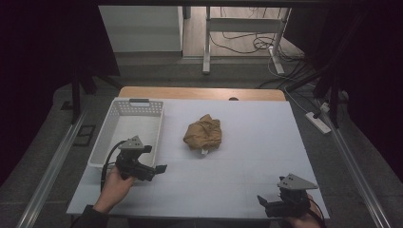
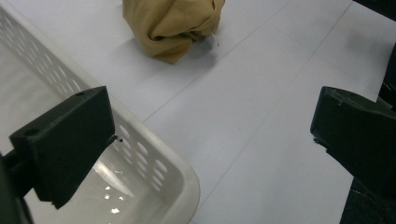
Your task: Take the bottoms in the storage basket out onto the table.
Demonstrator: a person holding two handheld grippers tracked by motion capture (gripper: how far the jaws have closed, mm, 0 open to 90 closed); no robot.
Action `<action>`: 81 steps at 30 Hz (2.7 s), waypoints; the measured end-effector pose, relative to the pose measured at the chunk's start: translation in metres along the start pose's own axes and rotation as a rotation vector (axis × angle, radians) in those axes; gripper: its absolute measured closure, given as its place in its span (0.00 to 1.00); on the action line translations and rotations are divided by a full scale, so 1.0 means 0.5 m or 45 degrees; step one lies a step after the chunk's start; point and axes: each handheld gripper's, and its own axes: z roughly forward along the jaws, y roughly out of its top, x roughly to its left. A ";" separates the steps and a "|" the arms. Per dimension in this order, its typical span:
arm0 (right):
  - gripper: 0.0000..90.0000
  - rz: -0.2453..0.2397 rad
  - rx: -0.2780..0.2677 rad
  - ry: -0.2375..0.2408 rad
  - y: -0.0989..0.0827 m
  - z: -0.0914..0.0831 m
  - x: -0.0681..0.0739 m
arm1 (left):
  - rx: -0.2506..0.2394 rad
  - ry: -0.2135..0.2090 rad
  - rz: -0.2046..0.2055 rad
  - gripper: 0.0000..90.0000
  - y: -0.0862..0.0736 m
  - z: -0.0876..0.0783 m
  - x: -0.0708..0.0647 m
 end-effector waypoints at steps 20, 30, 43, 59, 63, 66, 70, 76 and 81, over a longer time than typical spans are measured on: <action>0.00 -0.002 0.003 0.000 0.000 0.000 0.000 | -0.010 0.011 -0.013 0.00 -0.032 -0.025 -0.006; 0.00 -0.004 0.007 -0.002 0.000 0.001 0.001 | -0.014 0.020 -0.030 0.00 -0.047 -0.035 -0.005; 0.00 -0.006 0.010 -0.003 0.001 0.001 0.002 | -0.030 0.042 -0.052 0.00 -0.067 -0.056 -0.006; 0.00 -0.011 0.014 0.000 0.001 0.002 0.002 | -0.041 0.092 -0.080 0.00 -0.100 -0.083 -0.011; 0.00 -0.011 0.015 0.000 0.001 0.002 0.002 | -0.045 0.106 -0.088 0.00 -0.108 -0.086 -0.012; 0.00 -0.011 0.015 -0.001 0.001 0.002 0.002 | -0.060 0.112 -0.097 0.00 -0.110 -0.094 -0.013; 0.00 -0.010 0.016 -0.001 0.001 0.003 0.001 | -0.053 0.130 -0.097 0.00 -0.116 -0.102 -0.016; 0.00 -0.010 0.018 -0.003 0.001 0.003 0.002 | -0.046 0.148 -0.100 0.00 -0.125 -0.112 -0.022; 0.00 -0.009 0.018 -0.003 0.001 0.003 0.002 | -0.045 0.150 -0.122 0.00 -0.136 -0.116 -0.022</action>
